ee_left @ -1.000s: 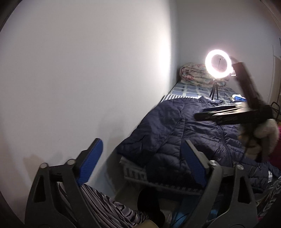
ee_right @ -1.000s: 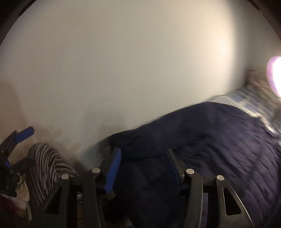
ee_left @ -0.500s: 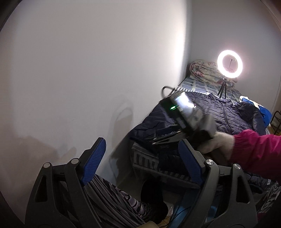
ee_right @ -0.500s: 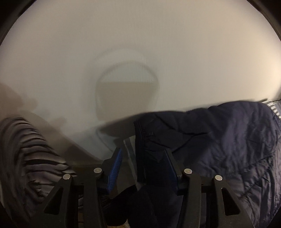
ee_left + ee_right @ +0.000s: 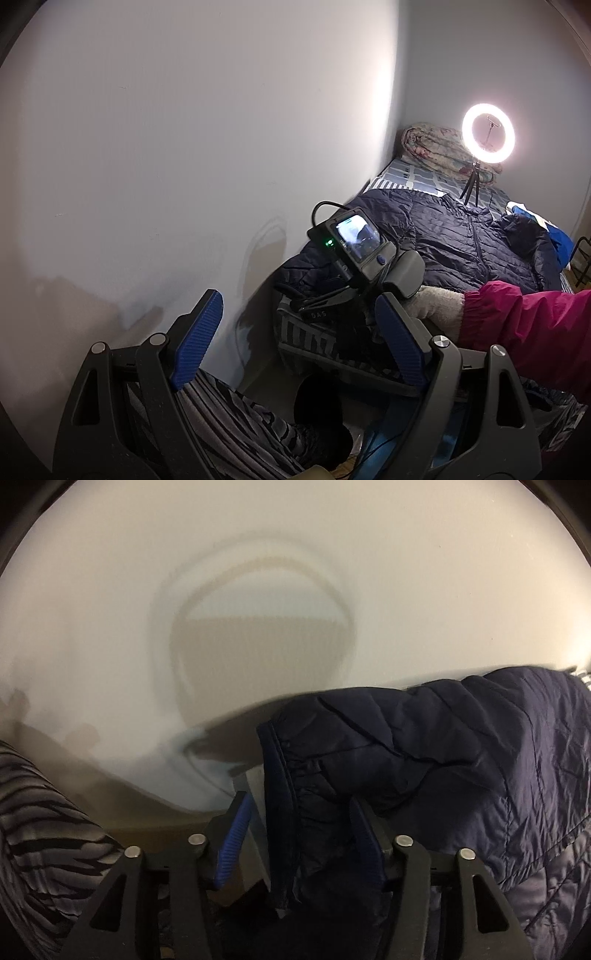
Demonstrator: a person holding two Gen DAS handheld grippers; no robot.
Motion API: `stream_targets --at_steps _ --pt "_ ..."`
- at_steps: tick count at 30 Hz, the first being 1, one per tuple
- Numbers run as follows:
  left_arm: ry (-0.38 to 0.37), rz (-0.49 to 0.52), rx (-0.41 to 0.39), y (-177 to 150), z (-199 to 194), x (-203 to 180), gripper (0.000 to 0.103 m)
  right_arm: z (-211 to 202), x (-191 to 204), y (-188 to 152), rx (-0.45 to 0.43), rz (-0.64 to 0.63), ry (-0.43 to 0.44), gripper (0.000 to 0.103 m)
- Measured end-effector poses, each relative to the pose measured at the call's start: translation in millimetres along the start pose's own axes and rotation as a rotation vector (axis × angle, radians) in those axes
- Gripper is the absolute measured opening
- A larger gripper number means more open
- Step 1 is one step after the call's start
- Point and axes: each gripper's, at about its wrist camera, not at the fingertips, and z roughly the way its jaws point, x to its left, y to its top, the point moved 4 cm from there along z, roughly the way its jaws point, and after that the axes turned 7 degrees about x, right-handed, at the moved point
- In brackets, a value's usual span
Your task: Fold large clothes
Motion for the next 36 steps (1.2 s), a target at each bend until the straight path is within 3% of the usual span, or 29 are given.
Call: stream_targets --at_steps 2,4,6,11,18,24,28,31,36 --pt "0.002 0.008 -0.004 3.2 1.6 -1.8 0.087 -1.9 -4.1 -0.4 0.002 0.014 0.006 0.035" --pt "0.003 0.017 -0.013 5.7 1.4 -4.3 0.087 -9.3 -13.5 0.5 -0.005 0.062 0.053 0.013" --pt "0.004 0.027 -0.021 8.0 1.3 -6.1 0.087 -21.8 -19.0 1.3 -0.032 0.105 0.105 0.008" --pt "0.008 0.044 -0.023 10.5 3.1 -11.4 0.087 -58.7 -56.2 0.2 -0.133 0.241 0.206 0.006" --pt "-0.028 0.118 -0.058 28.2 10.1 -37.5 0.087 -119.9 -145.8 -29.5 -0.278 0.454 0.243 0.005" --pt "-0.099 0.219 -0.092 52.7 28.3 -81.1 0.083 -180.9 -235.9 -86.2 -0.409 0.645 0.175 0.005" --pt "-0.167 0.276 -0.081 69.4 47.5 -115.7 0.082 -213.1 -287.9 -125.9 -0.459 0.742 0.083 0.005" --pt "-0.246 0.324 -0.039 83.5 66.6 -142.9 0.082 -225.5 -321.1 -148.9 -0.475 0.791 0.01 0.005" --pt "-0.369 0.317 0.055 106.7 107.5 -175.2 0.083 -229.0 -369.4 -194.6 -0.468 0.885 -0.105 0.005"
